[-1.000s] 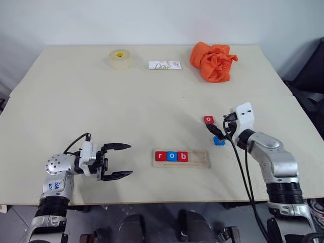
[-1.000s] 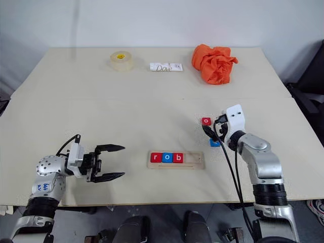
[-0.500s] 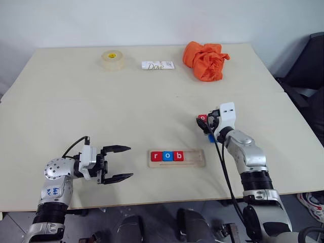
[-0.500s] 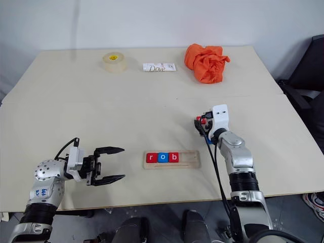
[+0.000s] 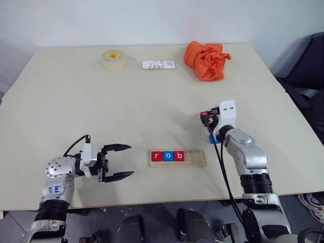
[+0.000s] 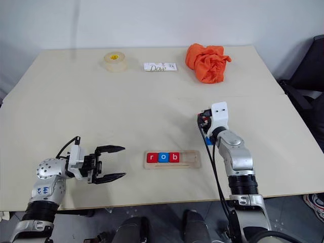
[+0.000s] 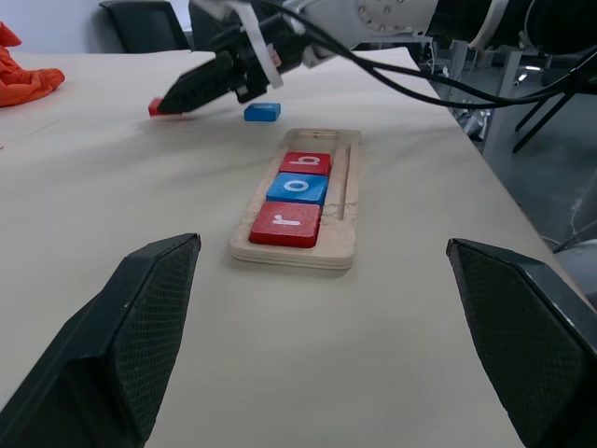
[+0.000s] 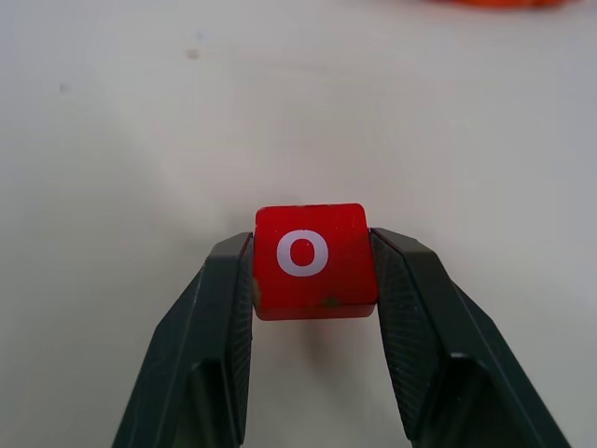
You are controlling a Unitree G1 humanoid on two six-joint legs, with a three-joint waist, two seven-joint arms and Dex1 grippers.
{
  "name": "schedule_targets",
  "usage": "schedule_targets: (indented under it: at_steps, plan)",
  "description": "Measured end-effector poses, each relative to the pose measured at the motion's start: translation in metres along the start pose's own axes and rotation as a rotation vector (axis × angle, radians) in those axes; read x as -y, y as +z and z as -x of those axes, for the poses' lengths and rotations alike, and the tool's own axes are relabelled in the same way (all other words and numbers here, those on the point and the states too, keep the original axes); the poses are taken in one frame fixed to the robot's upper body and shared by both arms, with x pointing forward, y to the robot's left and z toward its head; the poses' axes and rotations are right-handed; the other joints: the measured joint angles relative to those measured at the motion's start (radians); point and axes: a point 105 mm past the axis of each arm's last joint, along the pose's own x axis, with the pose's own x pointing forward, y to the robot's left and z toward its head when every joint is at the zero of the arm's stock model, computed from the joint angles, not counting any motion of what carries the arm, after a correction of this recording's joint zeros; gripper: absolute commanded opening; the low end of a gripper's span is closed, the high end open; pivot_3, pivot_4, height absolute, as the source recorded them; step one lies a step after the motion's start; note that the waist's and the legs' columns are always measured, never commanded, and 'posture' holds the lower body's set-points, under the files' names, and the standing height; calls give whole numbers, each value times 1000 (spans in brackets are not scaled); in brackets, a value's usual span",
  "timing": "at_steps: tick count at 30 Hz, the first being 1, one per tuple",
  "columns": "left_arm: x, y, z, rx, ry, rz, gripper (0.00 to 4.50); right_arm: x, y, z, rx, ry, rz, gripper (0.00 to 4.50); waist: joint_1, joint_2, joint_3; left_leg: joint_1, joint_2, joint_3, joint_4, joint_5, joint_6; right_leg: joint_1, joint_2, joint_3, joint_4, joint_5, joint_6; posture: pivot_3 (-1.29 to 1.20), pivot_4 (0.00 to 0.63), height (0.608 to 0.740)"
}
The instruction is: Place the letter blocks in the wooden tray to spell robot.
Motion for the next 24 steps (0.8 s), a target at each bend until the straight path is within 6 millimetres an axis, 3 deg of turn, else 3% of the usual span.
schedule_targets:
  at_steps: [7, 12, 16, 19, 24]
  plan:
    - [0, -3, -4, 13, -17, 16, 4500, 2, 11, 43, 12, 28, 46, 1453, 4, 0, 0, -1, -1, 0, -1, -1, 1, 0, 0, 0, -1, 0, 0, 0, 150, 740]
    - [4, -4, -5, 14, -63, 26, 4500, 4, -8, 98, -49, 45, 14, 1453, 7, 0, 0, -1, -1, -1, -2, -1, 1, 1, 0, 0, -3, 0, 0, 0, 150, 740]
    - [2, -3, -5, 15, -67, 32, 4500, 9, -27, 127, -136, 15, -5, 1453, 4, 0, 0, 0, 0, -2, -1, -1, 1, 1, 0, 0, -2, 0, 0, 0, 150, 740]
    - [-3, -3, -2, 7, -59, 35, 4500, 7, -39, 139, -187, 4, -20, 1453, 2, 0, 0, 1, 0, -2, -1, 0, 1, 1, 1, 0, -2, 0, 0, 0, 150, 740]
    - [-5, -2, 1, -5, -56, 33, 4500, 3, -46, 143, -202, -9, -56, 1453, 4, 0, 0, 0, 0, -2, -1, 0, 1, 1, 0, 0, -2, 0, 0, 0, 150, 740]
